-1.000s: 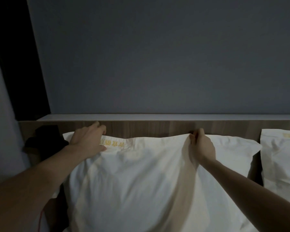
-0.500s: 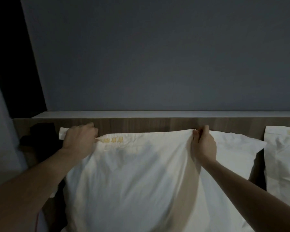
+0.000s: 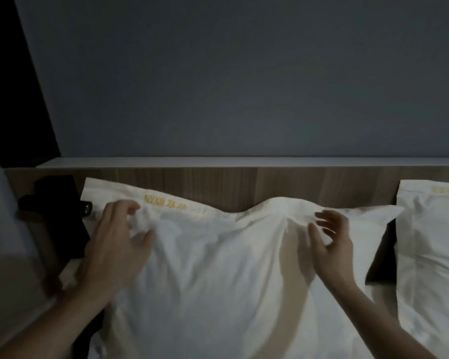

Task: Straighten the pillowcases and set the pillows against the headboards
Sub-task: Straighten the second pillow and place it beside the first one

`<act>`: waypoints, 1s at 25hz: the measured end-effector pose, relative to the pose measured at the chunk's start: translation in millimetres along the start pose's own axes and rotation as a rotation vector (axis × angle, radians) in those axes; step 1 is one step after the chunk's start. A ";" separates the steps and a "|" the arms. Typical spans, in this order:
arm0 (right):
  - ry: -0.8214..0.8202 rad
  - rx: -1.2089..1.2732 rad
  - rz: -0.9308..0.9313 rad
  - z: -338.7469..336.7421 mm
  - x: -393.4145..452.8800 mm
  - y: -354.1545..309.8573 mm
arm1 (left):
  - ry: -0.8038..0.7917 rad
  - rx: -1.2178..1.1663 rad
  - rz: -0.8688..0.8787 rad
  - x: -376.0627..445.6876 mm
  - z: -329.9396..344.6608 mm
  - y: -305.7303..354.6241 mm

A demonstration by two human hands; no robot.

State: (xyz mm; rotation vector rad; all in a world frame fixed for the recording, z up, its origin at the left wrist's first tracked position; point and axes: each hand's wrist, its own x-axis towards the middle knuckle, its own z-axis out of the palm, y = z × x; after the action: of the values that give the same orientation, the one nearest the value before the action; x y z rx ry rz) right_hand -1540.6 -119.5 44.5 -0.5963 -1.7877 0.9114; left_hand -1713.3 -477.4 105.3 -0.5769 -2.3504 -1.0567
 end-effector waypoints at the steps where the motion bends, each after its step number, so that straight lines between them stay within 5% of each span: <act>1: 0.059 -0.032 -0.002 -16.1 -17.7 13.2 | 0.018 -0.052 -0.048 -28.1 0.9 -6.4; 5: 0.176 -0.170 0.288 -68.8 -65.6 80.2 | 0.028 -0.122 -0.264 -111.3 14.3 -54.1; 9: 0.042 -0.177 0.606 -90.2 -75.0 119.8 | -0.197 -0.077 -0.678 -115.4 38.2 -120.5; 13: -0.115 -0.052 0.766 -84.0 -56.7 140.6 | -0.269 -0.306 -0.734 -104.4 48.8 -124.4; 20: -0.014 -0.026 0.700 -54.0 -15.9 135.2 | -0.280 -0.410 -0.702 -82.5 54.5 -95.6; 25: 0.309 0.006 0.485 -61.8 -2.0 100.2 | -0.033 -0.366 -0.636 -91.7 61.9 -86.6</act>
State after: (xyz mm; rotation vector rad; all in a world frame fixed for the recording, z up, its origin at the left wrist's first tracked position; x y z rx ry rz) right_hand -1483.9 -42.3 -23.9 -1.1332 -1.3830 1.0762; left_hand -1705.6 -498.2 -33.5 0.0602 -2.4386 -1.7854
